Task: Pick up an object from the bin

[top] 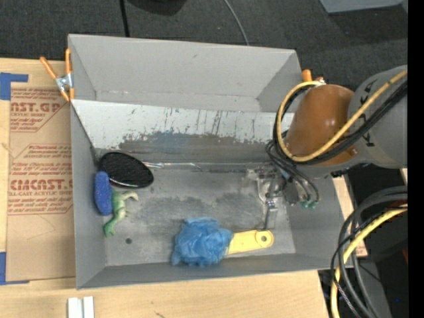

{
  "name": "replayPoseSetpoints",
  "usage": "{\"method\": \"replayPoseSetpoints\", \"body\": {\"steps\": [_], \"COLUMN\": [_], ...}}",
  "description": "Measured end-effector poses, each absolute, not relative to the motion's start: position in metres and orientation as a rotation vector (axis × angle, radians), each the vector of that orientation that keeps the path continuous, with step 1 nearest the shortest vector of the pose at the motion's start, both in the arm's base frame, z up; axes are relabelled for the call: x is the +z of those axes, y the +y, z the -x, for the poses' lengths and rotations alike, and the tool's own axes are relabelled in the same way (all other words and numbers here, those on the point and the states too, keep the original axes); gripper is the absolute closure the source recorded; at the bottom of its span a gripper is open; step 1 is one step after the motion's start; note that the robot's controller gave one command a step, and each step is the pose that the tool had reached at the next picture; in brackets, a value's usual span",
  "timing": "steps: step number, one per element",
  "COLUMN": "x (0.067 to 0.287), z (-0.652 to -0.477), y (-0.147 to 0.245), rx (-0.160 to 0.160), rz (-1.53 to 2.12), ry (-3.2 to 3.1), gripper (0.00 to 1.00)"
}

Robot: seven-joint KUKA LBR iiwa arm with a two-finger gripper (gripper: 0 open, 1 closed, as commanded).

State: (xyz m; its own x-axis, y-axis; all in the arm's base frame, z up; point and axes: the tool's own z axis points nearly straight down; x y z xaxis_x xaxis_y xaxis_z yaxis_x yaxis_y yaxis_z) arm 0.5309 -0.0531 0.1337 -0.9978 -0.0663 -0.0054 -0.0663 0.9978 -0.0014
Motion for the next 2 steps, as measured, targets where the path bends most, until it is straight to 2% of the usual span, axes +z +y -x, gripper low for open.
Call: {"method": "replayPoseSetpoints", "body": {"steps": [1,2], "x": [0.080,0.065], "z": [-0.505,-0.488], "y": [-0.061,-0.053], "rx": [-0.001,-0.006], "rz": [0.211,0.279], "ry": [3.131,3.115], "gripper": [0.00,0.00]}}
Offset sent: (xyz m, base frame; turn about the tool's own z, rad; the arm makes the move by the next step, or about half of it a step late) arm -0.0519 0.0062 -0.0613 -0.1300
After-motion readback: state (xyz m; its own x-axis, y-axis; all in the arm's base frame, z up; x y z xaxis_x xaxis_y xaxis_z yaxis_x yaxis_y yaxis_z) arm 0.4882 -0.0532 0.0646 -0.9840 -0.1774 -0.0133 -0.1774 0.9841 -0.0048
